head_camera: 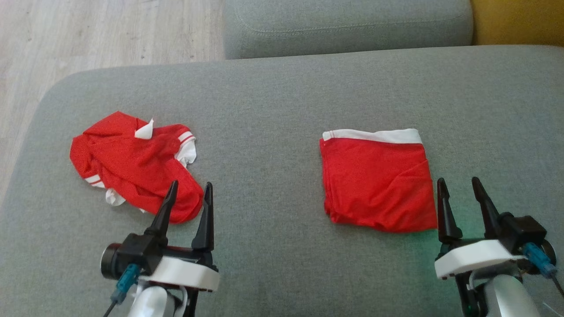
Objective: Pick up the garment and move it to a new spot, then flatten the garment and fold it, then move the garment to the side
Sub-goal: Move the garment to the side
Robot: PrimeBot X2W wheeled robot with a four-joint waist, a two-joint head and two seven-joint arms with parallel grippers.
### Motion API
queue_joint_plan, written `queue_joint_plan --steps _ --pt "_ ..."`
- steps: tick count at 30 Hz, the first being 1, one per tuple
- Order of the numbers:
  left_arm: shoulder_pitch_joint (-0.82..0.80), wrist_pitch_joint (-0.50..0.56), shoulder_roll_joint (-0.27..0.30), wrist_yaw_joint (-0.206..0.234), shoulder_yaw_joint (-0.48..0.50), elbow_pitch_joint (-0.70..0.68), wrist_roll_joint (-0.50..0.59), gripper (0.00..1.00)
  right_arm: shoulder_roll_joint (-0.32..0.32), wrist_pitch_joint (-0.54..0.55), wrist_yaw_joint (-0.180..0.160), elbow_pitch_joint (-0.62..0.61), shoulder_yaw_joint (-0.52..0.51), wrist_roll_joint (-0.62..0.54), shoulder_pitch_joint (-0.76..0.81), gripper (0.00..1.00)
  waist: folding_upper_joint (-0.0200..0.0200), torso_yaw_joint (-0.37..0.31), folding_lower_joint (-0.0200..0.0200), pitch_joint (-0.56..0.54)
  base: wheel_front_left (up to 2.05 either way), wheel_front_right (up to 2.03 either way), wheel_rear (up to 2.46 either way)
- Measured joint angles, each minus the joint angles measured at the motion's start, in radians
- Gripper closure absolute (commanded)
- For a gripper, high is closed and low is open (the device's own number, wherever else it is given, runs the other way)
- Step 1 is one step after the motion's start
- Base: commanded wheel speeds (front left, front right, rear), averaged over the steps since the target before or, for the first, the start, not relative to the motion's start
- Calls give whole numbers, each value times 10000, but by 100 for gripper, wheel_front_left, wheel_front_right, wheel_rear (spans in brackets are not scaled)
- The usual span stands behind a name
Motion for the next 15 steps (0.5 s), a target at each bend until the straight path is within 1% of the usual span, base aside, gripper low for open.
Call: queue_joint_plan --steps 4,7,12,15 --pt "-1 0 0 0 -17 -2 -2 0 -2 0 0 8 -29 -4 -52 0 0 63 0 36 0 0 0" --pt "-2 0 0 0 -36 -6 -2 0 0 153 0 230 -161 -105 -258 0 0 135 0 145 0 0 0" --pt "-43 0 0 -4 -75 -17 -2 0 -2 840 0 1158 -410 119 -950 0 0 295 1 490 0 0 0" --pt "-113 0 0 -36 -161 -10 -2 0 -6 1237 0 1925 -518 656 -1512 0 0 439 2 719 0 0 0"
